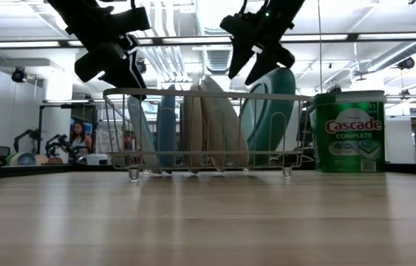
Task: Sort dishes
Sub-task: Adjust the plates on the dish rack
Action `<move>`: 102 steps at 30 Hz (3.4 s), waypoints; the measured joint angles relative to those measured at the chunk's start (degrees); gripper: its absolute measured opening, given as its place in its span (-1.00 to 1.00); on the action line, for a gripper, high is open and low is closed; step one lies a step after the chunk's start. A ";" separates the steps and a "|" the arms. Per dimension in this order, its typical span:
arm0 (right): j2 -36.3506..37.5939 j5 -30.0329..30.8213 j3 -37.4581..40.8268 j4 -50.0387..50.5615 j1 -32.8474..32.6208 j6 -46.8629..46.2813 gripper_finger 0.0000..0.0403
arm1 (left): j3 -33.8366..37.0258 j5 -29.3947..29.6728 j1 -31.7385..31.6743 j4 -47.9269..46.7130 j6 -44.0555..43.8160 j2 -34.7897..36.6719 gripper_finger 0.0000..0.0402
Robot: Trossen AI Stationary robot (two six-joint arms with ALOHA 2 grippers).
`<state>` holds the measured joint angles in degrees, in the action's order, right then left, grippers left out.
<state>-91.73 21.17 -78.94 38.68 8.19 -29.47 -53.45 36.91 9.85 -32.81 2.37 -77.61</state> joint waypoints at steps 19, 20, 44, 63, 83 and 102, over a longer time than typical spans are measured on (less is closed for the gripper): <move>-2.28 -5.64 -0.09 -5.77 -0.85 4.93 0.27 | 0.00 0.00 -0.31 0.22 0.11 0.00 -0.42; -2.27 -5.67 -0.09 -6.38 -1.10 5.18 0.26 | 0.00 0.00 -0.31 0.22 0.11 0.01 -0.42; -6.39 -6.30 -0.11 -9.72 -1.28 7.65 -0.20 | 0.02 -0.02 -0.31 0.41 0.10 -0.01 -0.42; -4.55 -5.03 -0.09 -10.06 -1.23 6.00 -0.98 | 0.02 -0.02 -0.33 0.43 0.11 -0.01 -0.42; -2.17 3.31 0.13 -13.51 -3.02 -6.13 -1.00 | 0.02 -0.02 -0.32 0.50 0.11 0.01 -0.42; 11.92 9.41 15.38 -29.99 -4.69 -8.84 -1.00 | 0.57 -0.04 -0.32 0.21 -0.09 -0.01 -0.42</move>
<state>-79.81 30.58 -63.56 8.70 3.51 -38.31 -52.88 36.86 9.53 -32.60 2.28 -77.62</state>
